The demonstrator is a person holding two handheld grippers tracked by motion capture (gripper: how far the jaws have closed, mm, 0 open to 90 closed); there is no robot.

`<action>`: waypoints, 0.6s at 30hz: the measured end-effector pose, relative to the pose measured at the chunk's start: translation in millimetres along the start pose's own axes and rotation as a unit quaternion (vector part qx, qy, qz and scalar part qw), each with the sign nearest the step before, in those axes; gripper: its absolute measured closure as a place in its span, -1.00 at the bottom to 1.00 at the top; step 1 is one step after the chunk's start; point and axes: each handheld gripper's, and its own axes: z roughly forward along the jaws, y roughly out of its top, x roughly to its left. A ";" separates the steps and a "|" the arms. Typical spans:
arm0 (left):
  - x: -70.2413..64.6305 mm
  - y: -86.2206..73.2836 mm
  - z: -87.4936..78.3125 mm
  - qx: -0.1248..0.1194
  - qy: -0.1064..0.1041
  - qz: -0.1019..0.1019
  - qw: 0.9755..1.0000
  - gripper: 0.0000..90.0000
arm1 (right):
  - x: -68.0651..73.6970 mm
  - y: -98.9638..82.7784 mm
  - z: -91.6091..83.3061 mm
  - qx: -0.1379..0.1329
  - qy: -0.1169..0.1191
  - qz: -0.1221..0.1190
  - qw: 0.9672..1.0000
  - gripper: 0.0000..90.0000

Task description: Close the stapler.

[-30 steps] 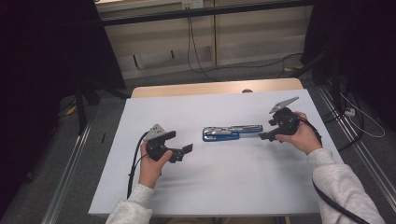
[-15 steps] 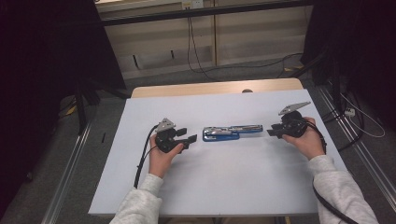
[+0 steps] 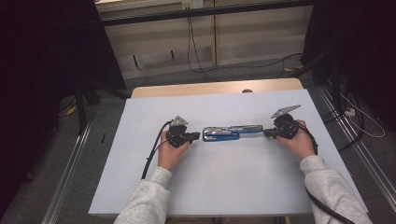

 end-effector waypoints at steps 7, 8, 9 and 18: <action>-1.8 4.3 9.1 0.024 0.011 0.016 1.000 1.00 | 1.0 0.3 1.4 -0.003 0.002 0.001 1.000 1.00; -1.9 4.2 11.4 0.022 0.009 0.011 1.000 1.00 | 1.1 0.5 1.7 -0.004 0.003 0.001 1.000 1.00; -0.3 4.4 12.6 0.025 0.002 0.008 1.000 1.00 | 1.4 0.5 1.9 -0.004 0.003 0.002 1.000 1.00; 1.5 2.0 19.9 0.028 0.006 0.012 1.000 1.00 | 0.8 -0.2 1.6 -0.008 0.002 0.001 1.000 1.00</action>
